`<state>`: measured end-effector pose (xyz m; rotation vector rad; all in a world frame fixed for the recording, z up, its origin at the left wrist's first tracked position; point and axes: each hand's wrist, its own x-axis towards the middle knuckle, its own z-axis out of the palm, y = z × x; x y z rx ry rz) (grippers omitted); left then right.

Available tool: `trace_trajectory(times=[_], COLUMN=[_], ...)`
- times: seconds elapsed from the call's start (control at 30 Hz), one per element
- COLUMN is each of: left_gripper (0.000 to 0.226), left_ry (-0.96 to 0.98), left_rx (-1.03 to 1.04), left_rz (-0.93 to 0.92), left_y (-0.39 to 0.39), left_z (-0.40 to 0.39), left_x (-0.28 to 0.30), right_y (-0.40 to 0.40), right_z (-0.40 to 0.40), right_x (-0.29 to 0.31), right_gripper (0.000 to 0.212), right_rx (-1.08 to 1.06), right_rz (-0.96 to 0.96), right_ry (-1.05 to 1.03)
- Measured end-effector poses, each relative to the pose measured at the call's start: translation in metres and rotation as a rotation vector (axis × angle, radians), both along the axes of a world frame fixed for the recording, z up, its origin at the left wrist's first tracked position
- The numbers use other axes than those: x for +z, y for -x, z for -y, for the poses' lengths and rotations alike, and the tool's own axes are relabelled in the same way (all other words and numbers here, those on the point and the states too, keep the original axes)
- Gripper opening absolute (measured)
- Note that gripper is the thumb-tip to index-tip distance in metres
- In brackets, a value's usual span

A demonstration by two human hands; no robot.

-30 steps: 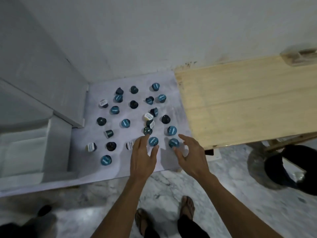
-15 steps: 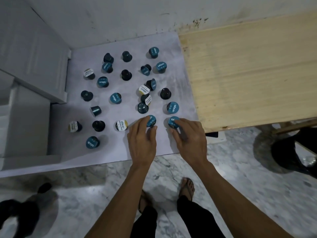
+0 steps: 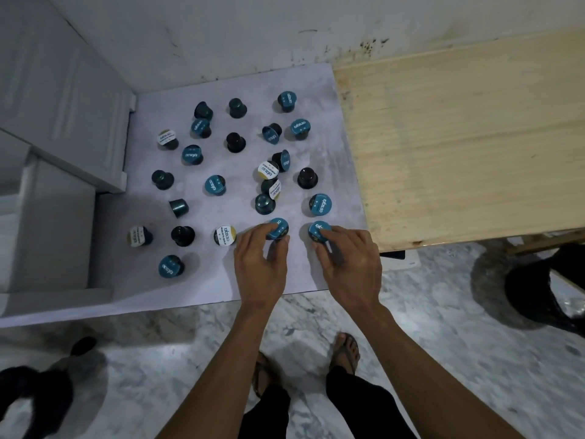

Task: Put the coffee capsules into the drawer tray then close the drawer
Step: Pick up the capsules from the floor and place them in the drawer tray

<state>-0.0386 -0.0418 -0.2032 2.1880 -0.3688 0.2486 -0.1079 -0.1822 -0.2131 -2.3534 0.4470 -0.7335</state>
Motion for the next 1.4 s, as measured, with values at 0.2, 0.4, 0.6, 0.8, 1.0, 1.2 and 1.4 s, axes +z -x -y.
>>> trace_trajectory(times=[0.2,0.4,0.6,0.8,1.0,1.2,1.4], left_gripper=[0.026,0.026,0.029,0.032,0.027,0.026,0.026], left_ry=[0.073,0.149,0.187,0.201,0.100,-0.007,-0.100], left_rx=[0.034,0.063,0.108,0.129,0.157,0.180,0.128], left_rz=[-0.042,-0.034,-0.006,0.104,0.151,0.052,-0.113], left_y=[0.003,0.004,-0.007,-0.021,-0.050,-0.077,-0.131], left_z=[-0.004,-0.023,-0.075,-0.169,-0.314,-0.451,-0.528], left_x=[0.018,0.081,0.149,0.212,0.234,0.237,0.234], right_y=[0.000,-0.007,-0.023,-0.051,-0.079,-0.091,-0.125], right_z=[-0.001,-0.014,-0.045,-0.115,-0.228,-0.344,-0.411], right_x=[0.014,0.068,0.141,0.200,0.225,0.217,0.218], right_gripper=[0.024,0.026,0.024,0.023,0.023,0.026,0.025], right_rx=[0.017,-0.009,0.033,0.111,0.156,0.248,0.337], right_rz=[0.033,0.062,0.156,0.255,0.277,0.230,0.103], right_ry=[-0.103,-0.187,-0.213,-0.232,-0.149,-0.190,-0.182])
